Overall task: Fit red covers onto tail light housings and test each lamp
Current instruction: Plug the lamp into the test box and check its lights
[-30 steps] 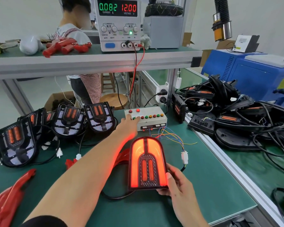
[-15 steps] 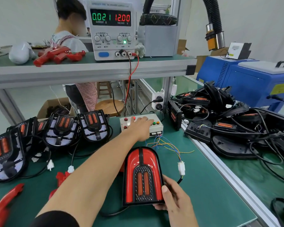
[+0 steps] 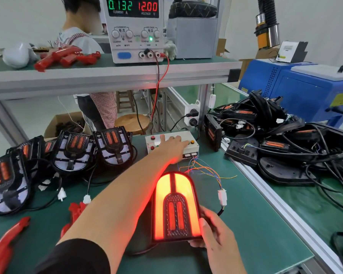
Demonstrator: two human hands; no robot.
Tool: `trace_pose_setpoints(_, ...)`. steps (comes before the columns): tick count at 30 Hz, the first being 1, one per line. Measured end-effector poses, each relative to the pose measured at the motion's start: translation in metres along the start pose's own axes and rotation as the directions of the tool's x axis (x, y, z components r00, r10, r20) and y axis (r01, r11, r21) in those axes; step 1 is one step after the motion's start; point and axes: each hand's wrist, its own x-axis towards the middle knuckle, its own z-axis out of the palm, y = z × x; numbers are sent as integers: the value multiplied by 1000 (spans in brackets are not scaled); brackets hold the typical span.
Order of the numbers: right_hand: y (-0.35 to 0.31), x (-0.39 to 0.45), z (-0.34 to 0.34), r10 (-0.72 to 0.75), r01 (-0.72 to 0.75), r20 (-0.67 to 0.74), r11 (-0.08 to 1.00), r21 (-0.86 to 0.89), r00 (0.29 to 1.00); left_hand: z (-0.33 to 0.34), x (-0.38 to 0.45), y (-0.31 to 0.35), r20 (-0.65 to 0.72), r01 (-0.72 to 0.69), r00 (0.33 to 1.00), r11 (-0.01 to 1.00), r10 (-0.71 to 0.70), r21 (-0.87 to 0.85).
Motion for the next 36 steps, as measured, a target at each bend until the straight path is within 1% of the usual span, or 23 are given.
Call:
trace_pose_setpoints(2,-1,0,1,0,0,-2,1000,2,1000,-1,-1,1,3,7,1000,1000,-7,-2)
trace_pose_setpoints(6,-2,-1,4,2,-2,-2,999,41,1000,-2,-5,2,17,21,1000,997,-20,-73)
trace_pose_setpoints(9,-2,-1,3,5,-5,17,1000,30,1000,-2,-6,4,-1,23,1000,999,-23,-47)
trace_pose_setpoints(13,-4,-2,3,5,-6,25,1000,16,1000,-5,-6,6,13,27,1000,999,-27,-31)
trace_pose_setpoints(16,-3,-1,2,3,-3,33,1000,-1,999,-4,-7,7,4,31,1000,999,-30,-40)
trace_pose_setpoints(18,-5,-1,3,5,-6,30,1000,24,1000,-2,-9,6,-4,28,1000,998,-28,-55)
trace_pose_setpoints(20,-7,-3,4,2,-3,26,999,54,1000,-3,-14,4,-21,3,1000,994,-5,-105)
trace_pose_setpoints(22,-8,-3,4,-2,0,30,998,66,1000,-5,-20,1,-114,-40,993,983,20,-178)
trace_pose_setpoints(24,-5,-3,4,1,-3,33,997,73,999,-8,-30,1,-265,-103,964,953,25,-284)
trace_pose_setpoints(25,-5,-3,4,5,-6,28,997,72,1000,-10,-36,2,-323,-136,946,923,14,-360)
trace_pose_setpoints(26,-4,-3,4,9,-10,17,998,69,1000,-13,-45,3,-361,-168,933,887,2,-431)
trace_pose_setpoints(28,-4,-3,3,10,-10,-5,998,67,1000,-19,-64,6,-416,-225,910,836,-3,-500)
trace_pose_setpoints(31,-5,-6,3,20,-19,-18,997,79,1000,-24,-93,12,-492,-288,870,813,2,-506)
trace_pose_setpoints(33,-5,-9,5,23,-21,-20,997,71,1000,-26,-109,16,-511,-318,859,809,26,-493)
trace_pose_setpoints(34,-6,-11,5,23,-22,-19,998,58,1000,-27,-117,19,-527,-346,848,810,54,-474)
trace_pose_setpoints(36,-7,-13,5,24,-23,-28,999,27,999,-29,-128,29,-588,-436,795,814,148,-384)
